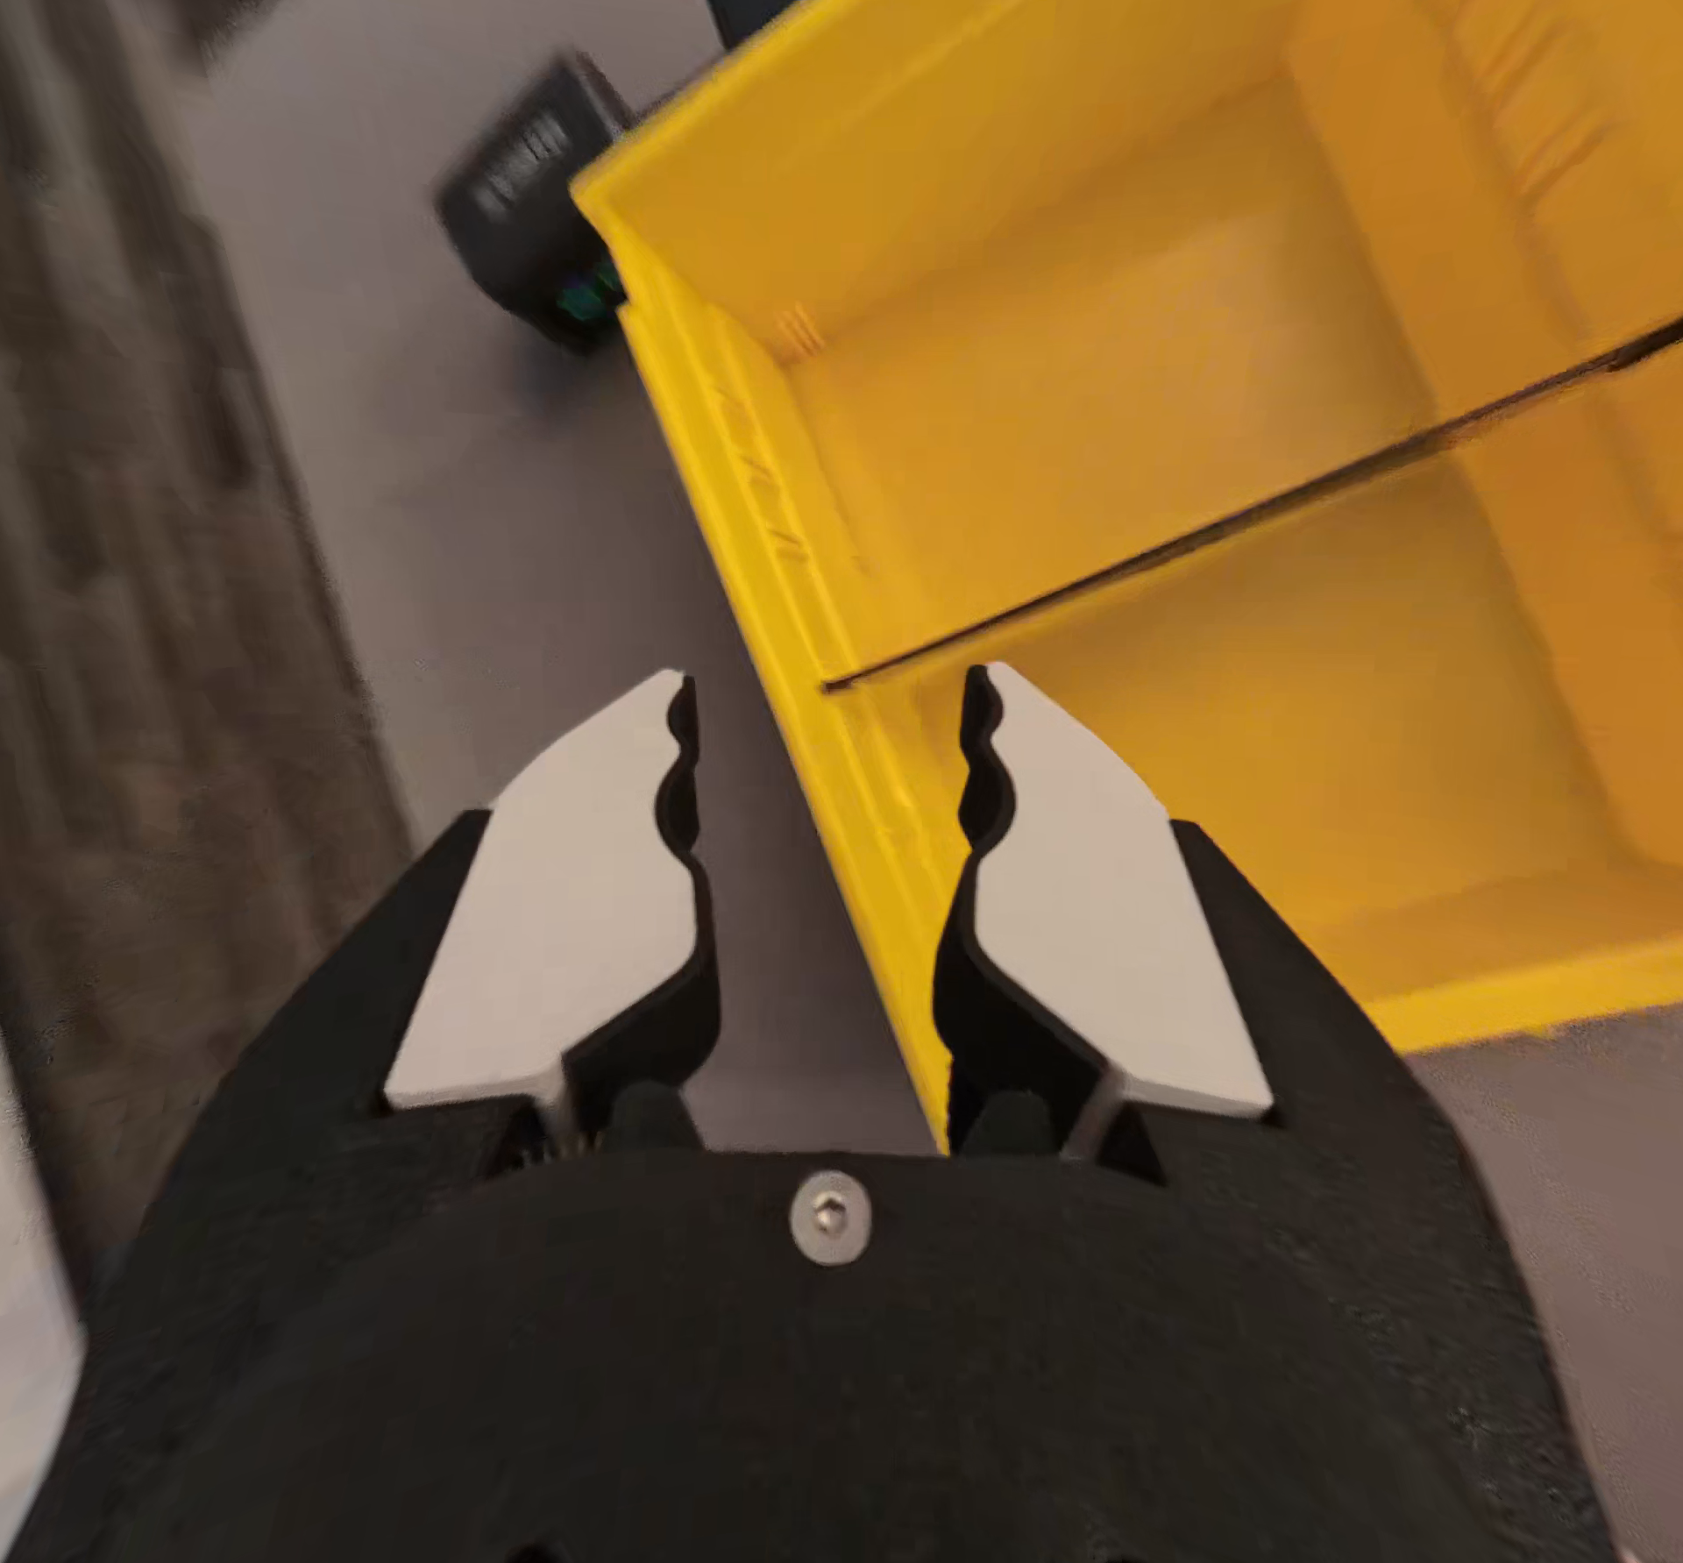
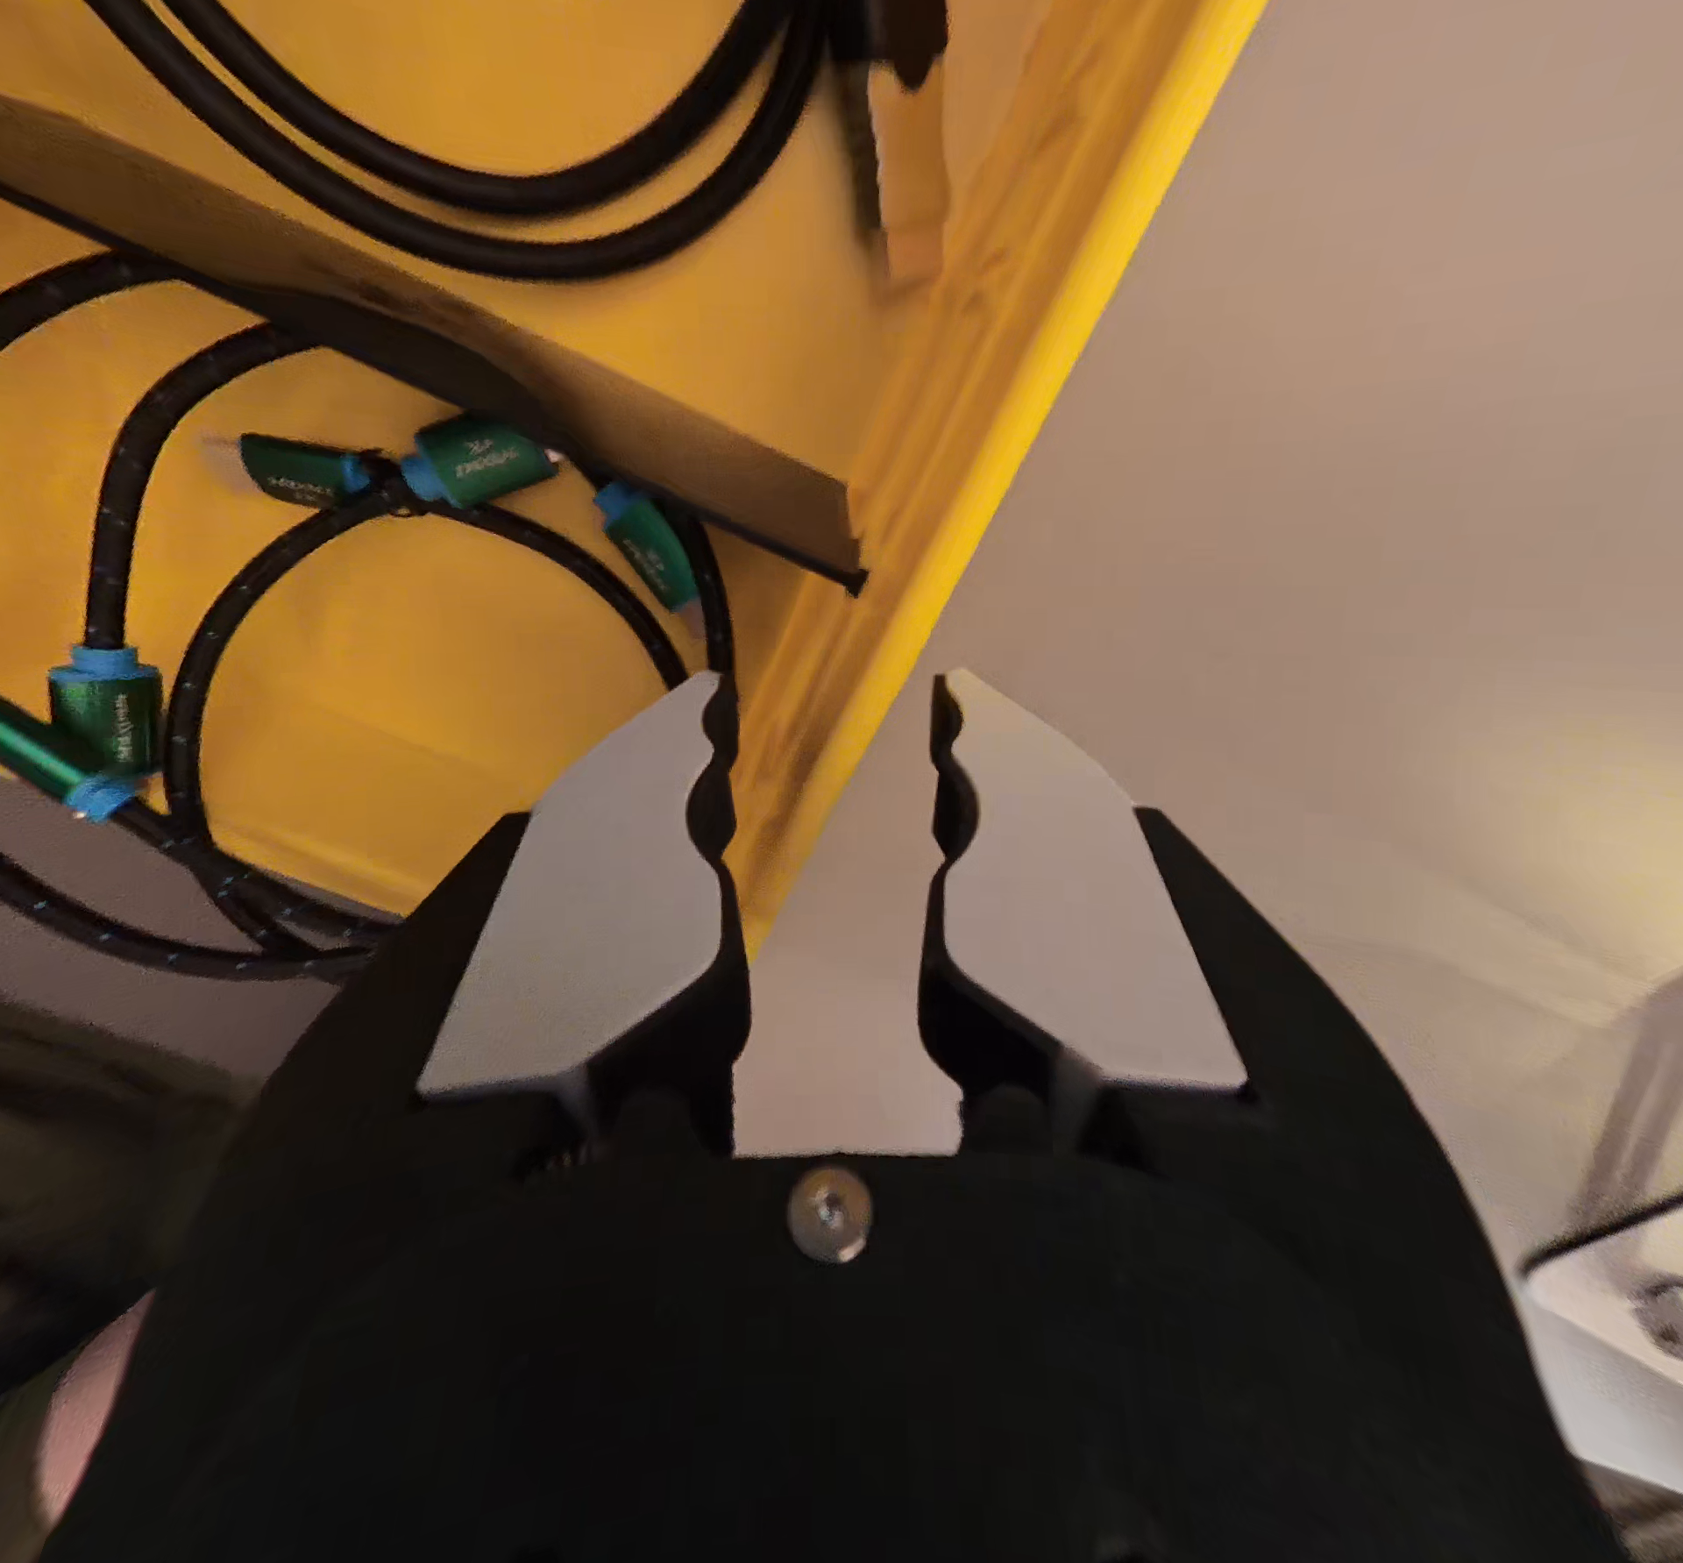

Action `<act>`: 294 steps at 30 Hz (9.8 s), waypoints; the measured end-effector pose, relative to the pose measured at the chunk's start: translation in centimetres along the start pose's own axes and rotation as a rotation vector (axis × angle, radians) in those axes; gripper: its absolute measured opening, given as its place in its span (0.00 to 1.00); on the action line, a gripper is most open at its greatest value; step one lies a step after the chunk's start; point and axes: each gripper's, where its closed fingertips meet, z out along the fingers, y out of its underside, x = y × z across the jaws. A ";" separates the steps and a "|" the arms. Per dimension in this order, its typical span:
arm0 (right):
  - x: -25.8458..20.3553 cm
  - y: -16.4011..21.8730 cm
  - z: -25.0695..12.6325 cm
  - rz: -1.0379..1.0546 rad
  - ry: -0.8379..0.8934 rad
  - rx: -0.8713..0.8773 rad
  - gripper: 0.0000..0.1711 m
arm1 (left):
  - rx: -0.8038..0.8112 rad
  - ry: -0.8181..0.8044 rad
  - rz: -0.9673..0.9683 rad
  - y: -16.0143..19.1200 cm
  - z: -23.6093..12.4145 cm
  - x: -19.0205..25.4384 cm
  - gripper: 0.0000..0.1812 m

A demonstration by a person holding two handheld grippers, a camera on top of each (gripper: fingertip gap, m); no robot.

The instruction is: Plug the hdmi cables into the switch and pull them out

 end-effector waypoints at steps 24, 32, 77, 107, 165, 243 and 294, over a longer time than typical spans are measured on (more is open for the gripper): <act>-4.5 0.1 1.5 0.037 -0.033 -0.197 0.05 | -0.572 0.092 0.129 4.8 5.2 7.0 0.22; -7.8 -0.3 1.7 -0.082 -0.009 -0.242 0.13 | -0.673 -0.087 0.244 4.8 4.2 9.9 0.37; -32.5 -13.1 2.2 0.104 -0.191 0.242 0.17 | 0.182 -0.088 0.434 -3.8 -10.1 12.8 0.27; -31.9 -15.8 -9.6 -0.078 -0.146 0.034 0.03 | 1.280 0.150 0.012 -8.0 -28.0 7.9 0.04; 10.7 6.9 -0.2 0.495 -0.314 0.247 0.11 | -0.587 0.743 0.013 -7.7 0.2 38.1 0.15; 2.1 -0.7 -15.6 0.251 0.056 0.682 0.13 | 0.765 -0.098 0.011 -2.9 -11.8 -0.9 0.09; -11.2 -7.0 -26.9 -0.526 0.478 1.524 0.21 | 0.141 -0.444 0.573 -10.9 -11.9 1.6 0.12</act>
